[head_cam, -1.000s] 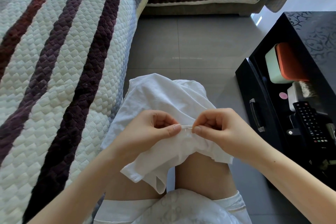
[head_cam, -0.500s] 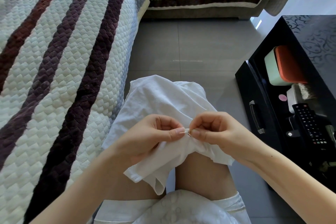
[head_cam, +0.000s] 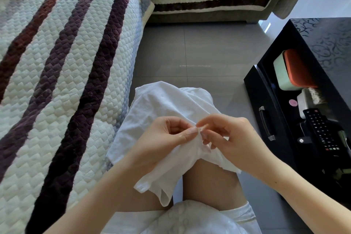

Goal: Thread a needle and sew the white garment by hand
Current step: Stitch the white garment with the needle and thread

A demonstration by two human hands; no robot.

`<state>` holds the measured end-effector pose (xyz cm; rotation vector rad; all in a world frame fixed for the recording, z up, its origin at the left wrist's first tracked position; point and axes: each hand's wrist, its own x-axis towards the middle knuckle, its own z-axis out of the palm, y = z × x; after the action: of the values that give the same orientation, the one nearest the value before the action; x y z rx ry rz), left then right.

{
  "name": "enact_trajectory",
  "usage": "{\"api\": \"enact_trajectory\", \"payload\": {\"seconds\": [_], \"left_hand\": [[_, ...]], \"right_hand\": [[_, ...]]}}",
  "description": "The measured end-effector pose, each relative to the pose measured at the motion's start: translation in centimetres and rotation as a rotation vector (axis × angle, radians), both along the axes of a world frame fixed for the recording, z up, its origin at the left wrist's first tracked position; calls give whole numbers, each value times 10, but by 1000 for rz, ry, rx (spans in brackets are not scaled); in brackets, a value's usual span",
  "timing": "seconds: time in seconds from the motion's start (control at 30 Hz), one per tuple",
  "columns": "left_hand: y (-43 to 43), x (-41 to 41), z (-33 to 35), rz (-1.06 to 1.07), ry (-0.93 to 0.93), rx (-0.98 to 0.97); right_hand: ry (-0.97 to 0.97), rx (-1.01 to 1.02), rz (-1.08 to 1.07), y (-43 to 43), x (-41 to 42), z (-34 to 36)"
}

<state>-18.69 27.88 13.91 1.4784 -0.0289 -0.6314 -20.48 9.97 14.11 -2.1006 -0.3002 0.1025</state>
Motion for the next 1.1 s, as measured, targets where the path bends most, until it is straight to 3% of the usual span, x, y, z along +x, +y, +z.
{"api": "enact_trajectory", "payload": {"seconds": [0.17, 0.37, 0.43, 0.57, 0.63, 0.73, 0.9, 1.0, 1.1], "left_hand": [[-2, 0, -5, 65, -86, 53], [-9, -3, -5, 50, -101, 28], [-8, -3, -5, 52, -114, 39], [-5, -3, -3, 68, -121, 68], [-4, -3, -4, 86, -147, 137], [0, -2, -11, 130, -187, 295], [9, -4, -10, 60, -93, 263], [18, -2, -5, -17, -24, 207], [24, -1, 0, -56, 12, 171]], "right_hand": [[-2, -47, 28, 2, -10, 2], [-122, 58, -29, 9, -11, -8], [-209, 45, -87, 9, -11, -11], [-547, -205, -213, 6, -4, -10], [-577, -117, -129, 8, -5, -3], [-455, 187, 24, 11, -10, 20], [210, 761, 66, -8, 13, 57], [284, 716, -102, -44, 55, 43], [92, 348, -447, -101, 112, 11]]}}
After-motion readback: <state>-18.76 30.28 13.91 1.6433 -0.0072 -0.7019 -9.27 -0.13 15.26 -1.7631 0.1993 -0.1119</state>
